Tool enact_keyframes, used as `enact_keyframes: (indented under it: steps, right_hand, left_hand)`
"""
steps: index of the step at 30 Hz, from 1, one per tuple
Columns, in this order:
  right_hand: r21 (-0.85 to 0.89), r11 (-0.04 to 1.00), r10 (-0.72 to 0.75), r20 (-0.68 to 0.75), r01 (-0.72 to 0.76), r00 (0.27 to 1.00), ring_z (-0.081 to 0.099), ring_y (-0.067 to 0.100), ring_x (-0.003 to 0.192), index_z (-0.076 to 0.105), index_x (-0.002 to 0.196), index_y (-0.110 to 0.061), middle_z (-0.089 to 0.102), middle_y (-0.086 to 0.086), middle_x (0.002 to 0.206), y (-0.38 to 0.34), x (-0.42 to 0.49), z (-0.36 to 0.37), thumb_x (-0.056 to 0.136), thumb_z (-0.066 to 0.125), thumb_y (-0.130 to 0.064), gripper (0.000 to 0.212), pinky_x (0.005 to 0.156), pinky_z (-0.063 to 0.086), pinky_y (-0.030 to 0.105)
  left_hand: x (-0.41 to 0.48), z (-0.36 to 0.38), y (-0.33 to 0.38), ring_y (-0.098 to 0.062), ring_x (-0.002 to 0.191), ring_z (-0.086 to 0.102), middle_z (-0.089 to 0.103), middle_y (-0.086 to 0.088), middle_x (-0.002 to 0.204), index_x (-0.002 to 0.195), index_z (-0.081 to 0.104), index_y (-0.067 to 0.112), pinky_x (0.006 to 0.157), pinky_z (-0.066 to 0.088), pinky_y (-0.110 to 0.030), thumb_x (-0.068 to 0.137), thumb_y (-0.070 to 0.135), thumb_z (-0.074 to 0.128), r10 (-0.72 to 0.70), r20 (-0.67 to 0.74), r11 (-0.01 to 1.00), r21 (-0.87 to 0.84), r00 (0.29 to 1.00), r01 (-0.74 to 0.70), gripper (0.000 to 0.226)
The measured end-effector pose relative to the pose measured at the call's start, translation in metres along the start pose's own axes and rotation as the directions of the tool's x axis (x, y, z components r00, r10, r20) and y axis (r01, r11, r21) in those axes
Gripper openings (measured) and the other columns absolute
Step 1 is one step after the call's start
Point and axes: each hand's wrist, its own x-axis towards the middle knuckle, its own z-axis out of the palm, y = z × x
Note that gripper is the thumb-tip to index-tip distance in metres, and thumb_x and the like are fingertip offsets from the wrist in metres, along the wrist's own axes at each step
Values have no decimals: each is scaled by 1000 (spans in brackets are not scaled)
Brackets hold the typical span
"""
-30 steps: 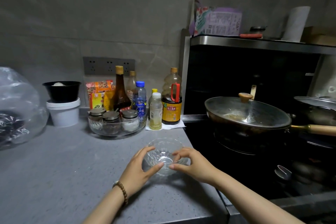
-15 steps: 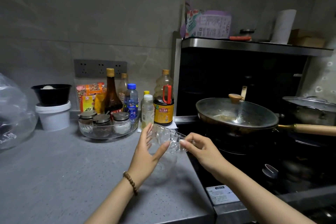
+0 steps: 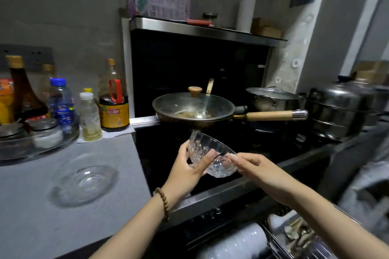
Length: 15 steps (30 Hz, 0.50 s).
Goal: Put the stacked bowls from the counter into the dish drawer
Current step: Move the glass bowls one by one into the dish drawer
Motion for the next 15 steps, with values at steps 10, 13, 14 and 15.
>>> enact_keyframes:
  steps: [10,13,14,15]
  right_hand:
    - [-70,994,75,-103,-82,992,71,12,90,77,91,-21,77,3,92,55,-75,-91,81,64,-45,29,79,50,12]
    - [-53,989,134,-98,-140,986,71,15,88,75,97,-16,76,7,93,82,-83,-107,83,65,-38,28,78,52,16]
    - [-37,986,158,-100,-162,982,71,15,86,75,97,-14,76,8,93,91,-86,-110,83,66,-38,30,77,52,17]
    - [-22,982,184,-103,-187,978,71,15,85,75,98,-14,76,8,94,102,-87,-113,81,68,-41,33,76,53,18]
  left_hand:
    - [7,117,-69,-6,90,69,65,1,112,124,44,21,65,55,-18,49,71,66,-236,205,969,-18,950,245,93]
    - [8,139,-101,-14,92,70,65,-3,115,125,43,22,78,58,-31,49,79,61,-357,263,932,38,896,360,97]
    - [7,144,-113,-15,92,70,65,-4,115,125,42,21,79,57,-32,50,80,59,-395,279,916,47,876,398,96]
    - [7,150,-125,-15,91,70,65,-4,115,125,43,21,78,58,-31,53,80,56,-430,293,899,54,854,434,95]
